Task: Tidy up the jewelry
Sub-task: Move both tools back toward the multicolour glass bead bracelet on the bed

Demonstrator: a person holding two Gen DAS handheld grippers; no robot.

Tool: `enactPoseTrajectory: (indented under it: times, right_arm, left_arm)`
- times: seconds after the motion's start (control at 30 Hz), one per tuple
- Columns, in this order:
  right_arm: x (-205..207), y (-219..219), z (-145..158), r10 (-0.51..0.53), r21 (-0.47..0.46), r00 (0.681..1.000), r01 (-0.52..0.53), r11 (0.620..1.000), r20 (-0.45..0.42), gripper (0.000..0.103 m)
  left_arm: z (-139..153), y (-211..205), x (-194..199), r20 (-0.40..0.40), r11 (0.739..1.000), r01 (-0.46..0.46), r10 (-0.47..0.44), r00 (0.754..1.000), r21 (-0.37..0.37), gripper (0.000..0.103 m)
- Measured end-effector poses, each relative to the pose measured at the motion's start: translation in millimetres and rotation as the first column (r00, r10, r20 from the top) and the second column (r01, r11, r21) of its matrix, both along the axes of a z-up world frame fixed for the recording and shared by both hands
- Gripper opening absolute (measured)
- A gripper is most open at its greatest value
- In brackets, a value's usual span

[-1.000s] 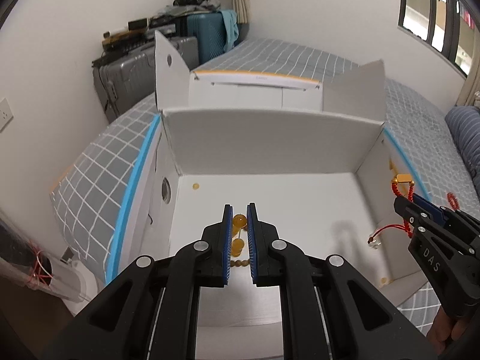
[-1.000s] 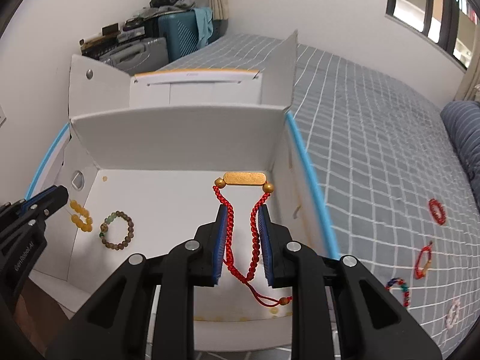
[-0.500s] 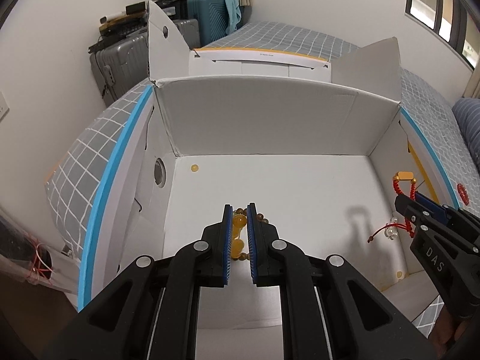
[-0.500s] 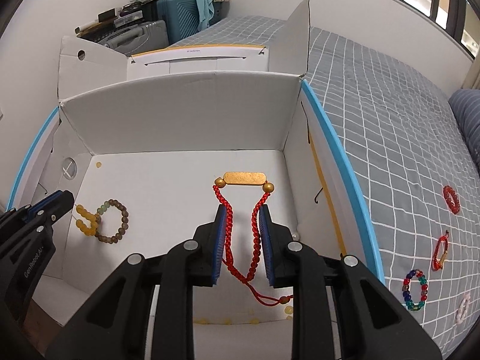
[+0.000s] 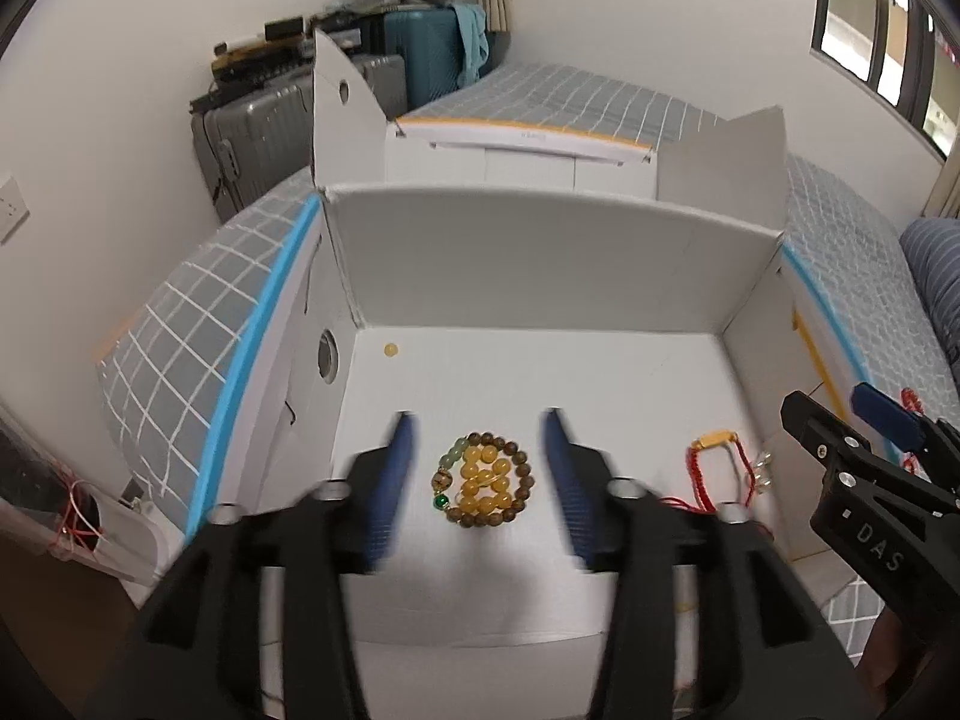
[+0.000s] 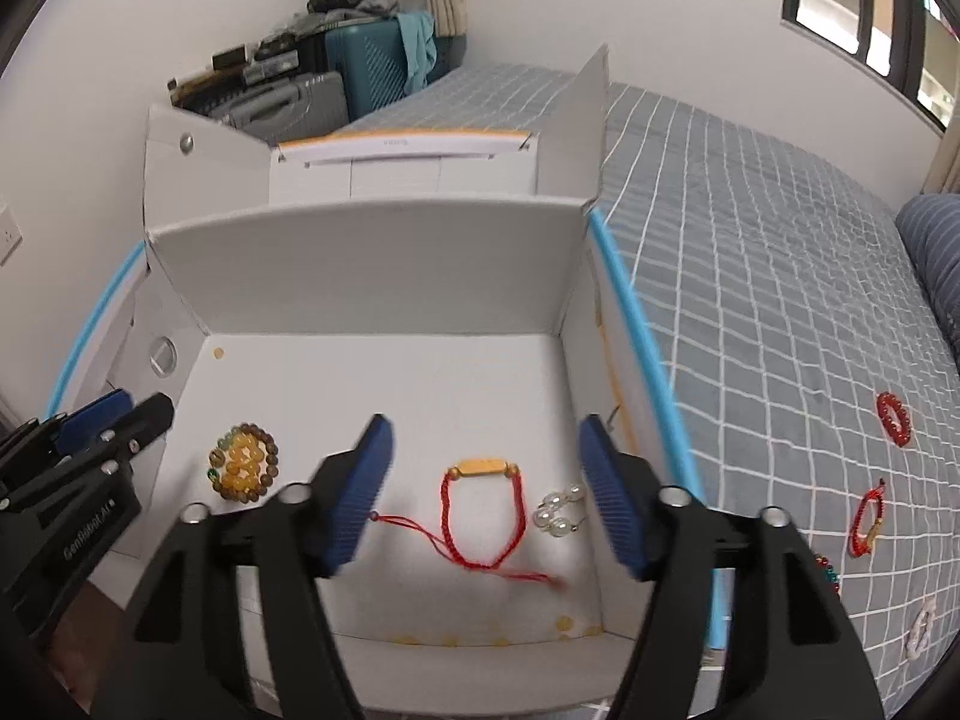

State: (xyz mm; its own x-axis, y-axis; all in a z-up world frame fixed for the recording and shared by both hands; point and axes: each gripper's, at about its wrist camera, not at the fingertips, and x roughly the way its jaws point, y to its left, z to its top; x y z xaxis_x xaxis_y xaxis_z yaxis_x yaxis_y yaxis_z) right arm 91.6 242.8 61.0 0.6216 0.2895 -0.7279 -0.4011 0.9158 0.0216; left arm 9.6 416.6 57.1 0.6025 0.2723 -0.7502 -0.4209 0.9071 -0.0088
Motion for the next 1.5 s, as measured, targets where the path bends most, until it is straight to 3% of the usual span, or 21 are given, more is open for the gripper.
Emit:
enactPoseTrajectory:
  times: [0.07, 0.13, 0.23, 0.4, 0.77, 1.0, 1.17, 1.3, 1.5]
  right_arm:
    - [0, -11, 9, -0.009, 0.025, 1.000, 0.009, 1.000, 0.008, 0.083]
    - [-1, -25, 21, -0.028, 0.048, 0.999, 0.027, 0.998, 0.025, 0.088]
    - [-4, -53, 38, -0.059, 0.073, 0.997, 0.055, 0.996, 0.055, 0.093]
    - [-6, -100, 60, -0.105, 0.074, 0.990, 0.098, 0.992, 0.091, 0.094]
    - [-6, -249, 75, -0.281, 0.062, 0.951, 0.275, 0.959, 0.126, 0.095]
    - [-6, -343, 53, -0.406, 0.012, 0.908, 0.407, 0.913, 0.101, 0.095]
    - [-9, -405, 16, -0.496, -0.028, 0.868, 0.496, 0.868, 0.024, 0.095]
    - [-16, -437, -21, -0.557, -0.060, 0.828, 0.554, 0.830, -0.066, 0.095]
    - [-20, -462, -62, -0.585, -0.089, 0.799, 0.578, 0.811, -0.138, 0.095]
  left_arm:
    - [9, -6, -3, 0.019, 1.000, 0.000, -0.001, 1.000, 0.008, 0.066]
    - [18, -14, -4, 0.032, 1.000, 0.007, -0.008, 0.999, 0.010, 0.068]
    - [32, -30, -5, 0.054, 1.000, 0.014, -0.016, 0.998, 0.027, 0.080]
    - [55, -65, -2, 0.103, 0.998, 0.050, -0.054, 0.993, 0.038, 0.092]
    - [65, -188, 24, 0.140, 0.973, 0.229, -0.233, 0.962, 0.042, 0.097]
    - [39, -278, 54, 0.089, 0.928, 0.373, -0.373, 0.923, 0.020, 0.097]
    - [6, -329, 70, 0.035, 0.896, 0.443, -0.442, 0.896, -0.025, 0.097]
    - [-27, -349, 81, -0.024, 0.887, 0.459, -0.460, 0.887, -0.047, 0.097]
    - [-68, -363, 94, -0.080, 0.880, 0.468, -0.474, 0.877, -0.088, 0.097]
